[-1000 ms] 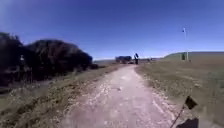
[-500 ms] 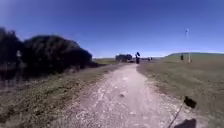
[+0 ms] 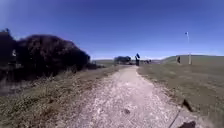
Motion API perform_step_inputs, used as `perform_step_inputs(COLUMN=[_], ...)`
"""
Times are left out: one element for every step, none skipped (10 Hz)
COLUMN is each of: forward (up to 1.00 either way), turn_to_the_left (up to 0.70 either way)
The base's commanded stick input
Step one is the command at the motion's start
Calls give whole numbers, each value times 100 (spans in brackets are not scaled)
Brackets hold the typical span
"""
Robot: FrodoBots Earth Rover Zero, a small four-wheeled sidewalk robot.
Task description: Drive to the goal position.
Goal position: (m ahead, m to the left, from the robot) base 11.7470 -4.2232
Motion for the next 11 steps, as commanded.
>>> perform_step_inputs(forward=[100,100,100,100,100,100,100,100,100,100,100], turn_to_the_left=[-2,-17,-36,-24,-7,0,0,-12,-30,-14,-5])
